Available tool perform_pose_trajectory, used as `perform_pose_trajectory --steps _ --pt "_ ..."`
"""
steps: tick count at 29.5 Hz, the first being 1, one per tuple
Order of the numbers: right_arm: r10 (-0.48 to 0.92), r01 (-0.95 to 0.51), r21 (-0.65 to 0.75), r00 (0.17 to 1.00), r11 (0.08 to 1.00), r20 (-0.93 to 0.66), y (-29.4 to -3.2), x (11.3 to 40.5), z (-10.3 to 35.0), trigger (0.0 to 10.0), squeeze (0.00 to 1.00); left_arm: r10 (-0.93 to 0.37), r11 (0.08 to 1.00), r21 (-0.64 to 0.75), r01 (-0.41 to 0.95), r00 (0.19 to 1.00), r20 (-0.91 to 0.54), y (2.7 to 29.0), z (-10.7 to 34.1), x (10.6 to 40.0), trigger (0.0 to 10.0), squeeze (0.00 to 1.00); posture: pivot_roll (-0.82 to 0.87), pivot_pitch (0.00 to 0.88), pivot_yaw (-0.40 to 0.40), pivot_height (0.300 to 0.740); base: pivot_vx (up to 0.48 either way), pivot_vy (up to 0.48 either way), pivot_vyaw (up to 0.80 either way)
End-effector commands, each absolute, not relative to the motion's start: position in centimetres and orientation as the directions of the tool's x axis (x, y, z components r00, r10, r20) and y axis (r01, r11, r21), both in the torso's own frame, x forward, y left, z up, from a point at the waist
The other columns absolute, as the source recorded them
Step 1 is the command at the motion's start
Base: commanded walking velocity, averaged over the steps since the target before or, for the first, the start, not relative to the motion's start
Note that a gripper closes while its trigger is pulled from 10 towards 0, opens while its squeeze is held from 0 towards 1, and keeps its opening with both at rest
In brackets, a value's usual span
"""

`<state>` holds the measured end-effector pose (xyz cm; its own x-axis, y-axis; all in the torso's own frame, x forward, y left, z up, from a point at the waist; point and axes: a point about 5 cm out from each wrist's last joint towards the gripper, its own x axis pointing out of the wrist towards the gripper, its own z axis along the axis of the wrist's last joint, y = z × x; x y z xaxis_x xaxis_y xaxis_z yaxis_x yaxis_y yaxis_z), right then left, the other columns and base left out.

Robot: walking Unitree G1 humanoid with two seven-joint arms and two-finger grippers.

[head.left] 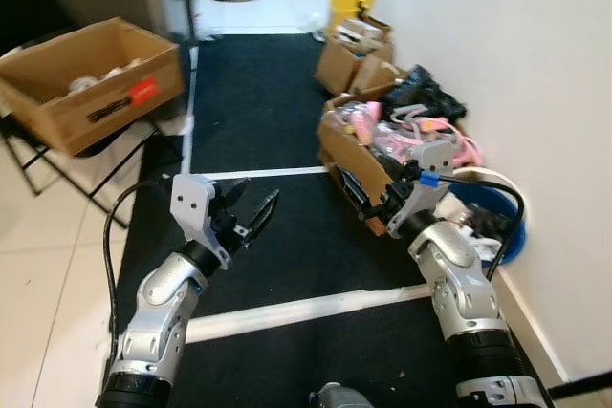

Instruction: Picking trash to rubbish bin

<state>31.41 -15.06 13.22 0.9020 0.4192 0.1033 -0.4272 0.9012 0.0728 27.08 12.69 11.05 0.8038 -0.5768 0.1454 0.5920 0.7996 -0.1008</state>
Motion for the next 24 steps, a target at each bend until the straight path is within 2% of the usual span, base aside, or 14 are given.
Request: perform_pose_trajectory --steps 1,24 --pt "0.415 -0.422 0.090 0.906 0.902 0.089 -15.26 31.33 12.91 10.0 0.00 -0.580 0.796 -0.113 0.595 0.802 0.139 12.71 10.94 27.04 10.0 0.00 0.00 0.000 -0.025 0.740 0.000 0.000 -0.80" --pt "0.396 -0.403 0.086 0.914 0.911 0.092 -15.71 31.61 13.17 10.0 0.00 -0.574 0.798 -0.121 0.590 0.806 0.143 12.86 11.06 27.16 10.0 0.00 0.00 0.000 -0.019 0.740 0.000 0.000 -0.80"
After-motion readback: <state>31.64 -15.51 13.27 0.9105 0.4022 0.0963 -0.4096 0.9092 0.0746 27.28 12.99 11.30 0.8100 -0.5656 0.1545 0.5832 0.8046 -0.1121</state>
